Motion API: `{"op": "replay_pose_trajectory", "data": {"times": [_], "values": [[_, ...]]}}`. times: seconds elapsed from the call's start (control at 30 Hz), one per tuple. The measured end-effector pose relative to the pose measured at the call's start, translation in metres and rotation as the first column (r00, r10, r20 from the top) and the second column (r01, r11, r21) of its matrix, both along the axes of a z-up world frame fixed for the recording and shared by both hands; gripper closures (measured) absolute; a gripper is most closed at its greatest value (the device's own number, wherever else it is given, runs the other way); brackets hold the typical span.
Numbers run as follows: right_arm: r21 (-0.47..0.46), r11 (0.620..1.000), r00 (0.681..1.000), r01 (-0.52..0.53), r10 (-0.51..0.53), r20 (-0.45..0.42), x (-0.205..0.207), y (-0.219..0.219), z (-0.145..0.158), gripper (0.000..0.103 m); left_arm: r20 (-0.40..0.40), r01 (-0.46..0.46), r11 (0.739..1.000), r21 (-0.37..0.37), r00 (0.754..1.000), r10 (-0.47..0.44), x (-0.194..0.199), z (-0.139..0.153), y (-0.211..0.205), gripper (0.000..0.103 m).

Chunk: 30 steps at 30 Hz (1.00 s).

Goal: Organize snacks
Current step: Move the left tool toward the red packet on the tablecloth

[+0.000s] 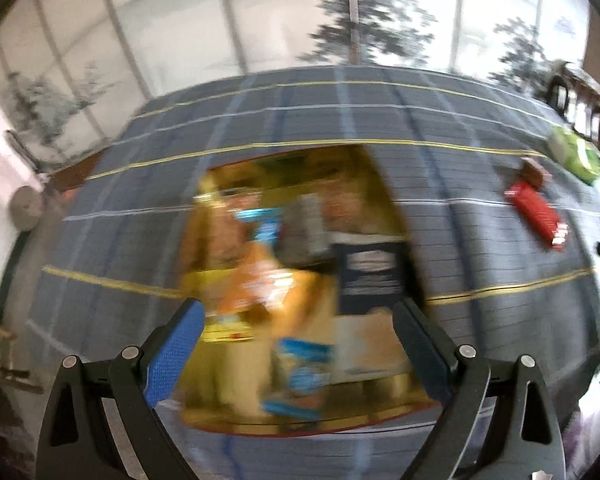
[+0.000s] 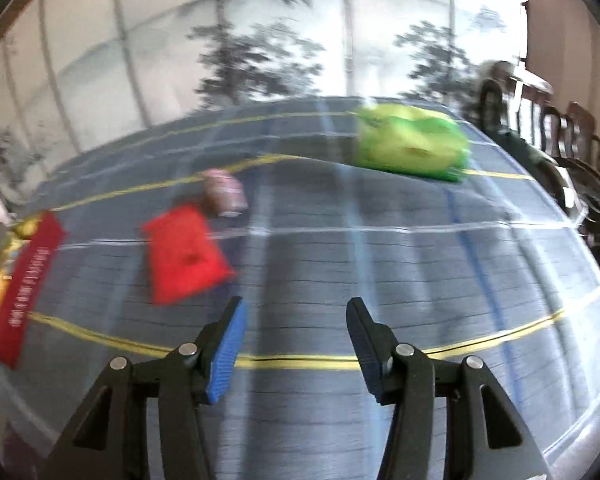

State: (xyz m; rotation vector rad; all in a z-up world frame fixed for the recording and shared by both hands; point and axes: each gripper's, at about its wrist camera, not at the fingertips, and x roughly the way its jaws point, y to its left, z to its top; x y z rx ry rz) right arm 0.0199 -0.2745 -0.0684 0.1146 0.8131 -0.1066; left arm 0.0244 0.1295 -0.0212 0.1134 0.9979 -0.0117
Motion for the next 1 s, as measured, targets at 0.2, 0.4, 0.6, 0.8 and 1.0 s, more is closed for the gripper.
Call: {"op": "replay_pose_trajectory", "data": {"times": [0.2, 0.4, 0.6, 0.8, 1.0], "values": [[-0.004, 0.998, 0.997, 0.065, -0.065, -0.029, 0.008, -0.045, -0.014, 0.048, -0.097, 0.153, 0.981, -0.119, 0.982, -0.165, 0.027, 0.005, -0.075, 0.01], [0.065, 0.998, 0.999, 0.028, -0.026, -0.02, 0.009, -0.053, -0.017, 0.045, -0.198, 0.245, 0.939, -0.242, 0.935, -0.294, 0.068, -0.006, -0.176, 0.01], [0.105, 0.994, 1.0, 0.002, -0.004, 0.02, 0.0, -0.052, -0.013, 0.045, -0.303, 0.275, 0.939, -0.208, 0.895, -0.329, 0.117, -0.038, -0.262, 0.01], [0.214, 0.977, 0.999, -0.015, 0.003, 0.054, -0.01, -0.066, -0.016, 0.045, -0.443, 0.115, 0.973, -0.198, 0.876, -0.193, 0.152, -0.076, -0.275, 0.01], [0.372, 0.928, 0.996, 0.032, -0.061, 0.068, -0.015, -0.093, -0.022, 0.045, -0.473, -0.013, 0.986, -0.167, 0.878, -0.068, 0.168, -0.09, -0.281, 0.01]]}}
